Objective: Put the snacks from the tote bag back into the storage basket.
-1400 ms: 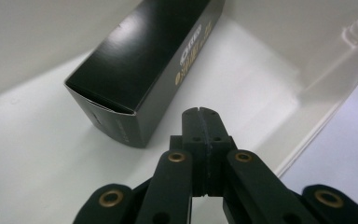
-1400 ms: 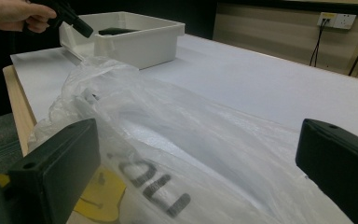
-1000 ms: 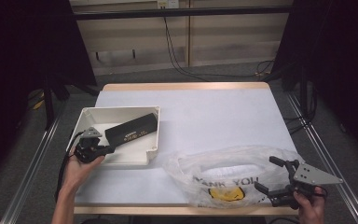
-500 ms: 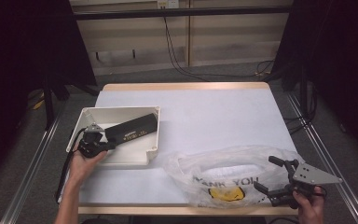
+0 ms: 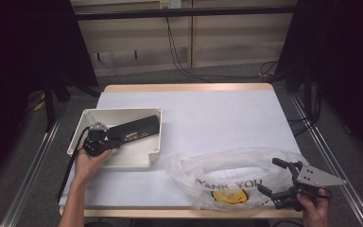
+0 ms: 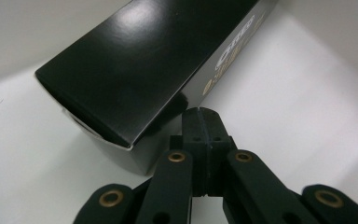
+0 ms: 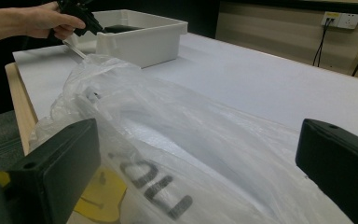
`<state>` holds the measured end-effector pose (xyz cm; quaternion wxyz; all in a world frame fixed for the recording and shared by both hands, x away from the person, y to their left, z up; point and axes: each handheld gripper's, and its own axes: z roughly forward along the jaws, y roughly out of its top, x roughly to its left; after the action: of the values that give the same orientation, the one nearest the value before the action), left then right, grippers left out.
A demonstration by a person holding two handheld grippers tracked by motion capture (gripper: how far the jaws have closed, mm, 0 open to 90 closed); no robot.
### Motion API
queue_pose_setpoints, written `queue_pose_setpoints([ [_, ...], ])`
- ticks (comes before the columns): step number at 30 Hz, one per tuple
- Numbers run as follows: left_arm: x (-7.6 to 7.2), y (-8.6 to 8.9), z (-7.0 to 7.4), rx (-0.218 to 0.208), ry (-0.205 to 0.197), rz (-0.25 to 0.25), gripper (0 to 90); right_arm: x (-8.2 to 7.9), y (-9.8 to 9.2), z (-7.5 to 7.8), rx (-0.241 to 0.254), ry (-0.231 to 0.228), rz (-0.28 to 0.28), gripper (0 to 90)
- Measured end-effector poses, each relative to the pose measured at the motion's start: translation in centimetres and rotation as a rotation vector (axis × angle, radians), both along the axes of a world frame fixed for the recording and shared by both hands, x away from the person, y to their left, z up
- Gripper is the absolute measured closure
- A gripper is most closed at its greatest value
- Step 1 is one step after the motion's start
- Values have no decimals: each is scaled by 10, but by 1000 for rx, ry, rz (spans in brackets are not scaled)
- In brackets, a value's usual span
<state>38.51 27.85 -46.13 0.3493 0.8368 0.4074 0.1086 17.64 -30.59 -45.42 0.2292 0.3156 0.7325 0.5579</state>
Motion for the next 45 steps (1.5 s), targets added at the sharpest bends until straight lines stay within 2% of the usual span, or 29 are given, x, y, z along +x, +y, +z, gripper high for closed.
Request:
queue_pose_setpoints([
  [1,0,0,1,13,2,0,900,1,0,0,1,-4,3,0],
  [3,1,-1,0,-19,-1,3,900,1,1,0,-1,0,-1,0],
  [6,4,-6,-1,-5,14,-11,900,1,1,0,1,5,-3,0],
  [11,8,-13,2,-2,2,-20,900,0,0,0,0,3,3,0],
  [17,14,-21,-2,16,15,-41,900,1,1,0,-7,2,3,0],
  [18,14,-22,-2,17,10,-26,900,1,1,-1,-1,1,3,0],
  [22,19,-24,-1,22,15,-37,900,2,-3,-2,4,8,1,0],
  [27,26,-27,-4,-2,12,-16,900,5,-3,-2,0,13,-2,0],
  [28,26,-26,-3,17,14,-29,900,6,-2,-2,1,8,-1,0],
  [29,26,-28,-3,-4,13,-25,900,6,-1,-2,1,8,7,0],
  [32,29,-28,-4,5,11,-16,900,6,0,-1,2,8,4,0],
  [35,31,-27,-4,-9,14,4,900,5,0,-1,1,10,10,0],
  [41,35,-30,-4,-15,15,6,900,7,0,-2,-2,10,13,0],
  [45,38,-32,-2,2,7,13,900,7,0,-2,-4,11,16,0],
])
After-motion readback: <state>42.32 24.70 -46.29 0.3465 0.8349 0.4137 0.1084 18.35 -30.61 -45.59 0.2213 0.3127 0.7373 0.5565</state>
